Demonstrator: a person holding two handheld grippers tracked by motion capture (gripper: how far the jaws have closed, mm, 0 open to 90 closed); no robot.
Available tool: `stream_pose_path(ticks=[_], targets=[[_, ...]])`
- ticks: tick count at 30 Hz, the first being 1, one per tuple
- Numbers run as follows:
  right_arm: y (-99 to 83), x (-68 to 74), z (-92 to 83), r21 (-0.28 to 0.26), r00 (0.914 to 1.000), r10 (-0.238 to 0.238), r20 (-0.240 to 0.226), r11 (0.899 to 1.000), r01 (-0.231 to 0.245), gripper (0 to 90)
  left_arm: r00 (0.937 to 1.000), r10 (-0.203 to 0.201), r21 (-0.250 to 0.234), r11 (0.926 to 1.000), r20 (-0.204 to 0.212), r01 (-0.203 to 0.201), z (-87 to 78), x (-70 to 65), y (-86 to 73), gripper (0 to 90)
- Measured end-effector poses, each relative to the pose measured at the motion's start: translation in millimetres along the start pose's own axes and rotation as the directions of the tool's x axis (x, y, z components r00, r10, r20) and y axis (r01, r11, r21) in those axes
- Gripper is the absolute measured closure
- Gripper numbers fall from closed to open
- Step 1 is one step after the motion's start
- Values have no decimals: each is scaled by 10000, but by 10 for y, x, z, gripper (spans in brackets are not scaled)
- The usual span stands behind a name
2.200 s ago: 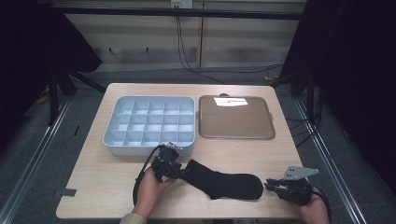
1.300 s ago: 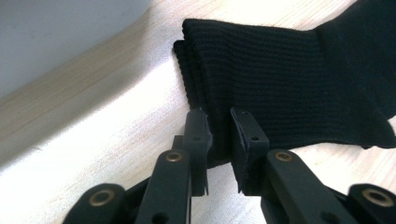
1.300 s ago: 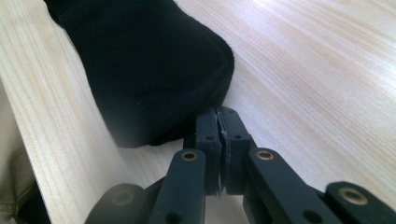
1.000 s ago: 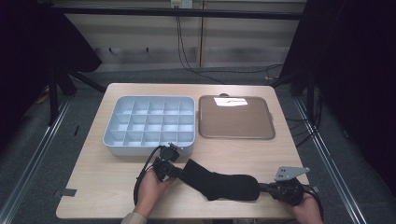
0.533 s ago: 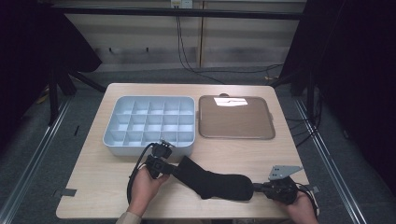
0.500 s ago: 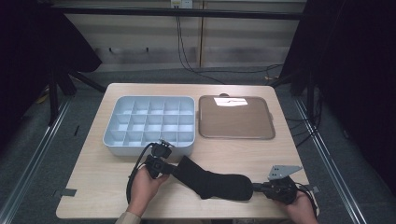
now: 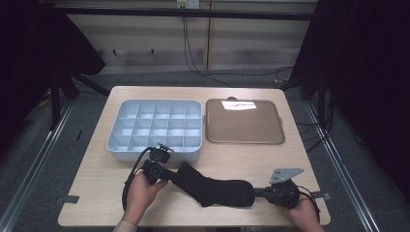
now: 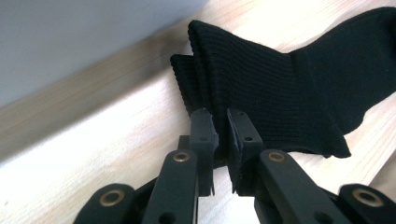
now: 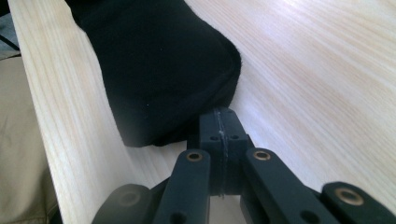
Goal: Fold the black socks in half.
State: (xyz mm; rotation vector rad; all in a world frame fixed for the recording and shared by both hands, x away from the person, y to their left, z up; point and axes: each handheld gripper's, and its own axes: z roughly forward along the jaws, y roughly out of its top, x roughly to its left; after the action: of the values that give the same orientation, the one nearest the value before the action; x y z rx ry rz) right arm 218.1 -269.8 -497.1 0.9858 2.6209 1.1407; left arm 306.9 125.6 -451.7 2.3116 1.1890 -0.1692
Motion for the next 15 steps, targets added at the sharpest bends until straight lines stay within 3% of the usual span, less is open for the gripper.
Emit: stream_pose_path(ticks=[9,15], targets=[[119,13,69,-94,9999,-38,-150,9999,37,900,9998,-106,160,9998,-168,109,-109,70,-29,821],[193,35,147,-48,9992,-196,-343,9998,194,900,9983,-515,-65,9987,-269,513,-205,123,-80,821]])
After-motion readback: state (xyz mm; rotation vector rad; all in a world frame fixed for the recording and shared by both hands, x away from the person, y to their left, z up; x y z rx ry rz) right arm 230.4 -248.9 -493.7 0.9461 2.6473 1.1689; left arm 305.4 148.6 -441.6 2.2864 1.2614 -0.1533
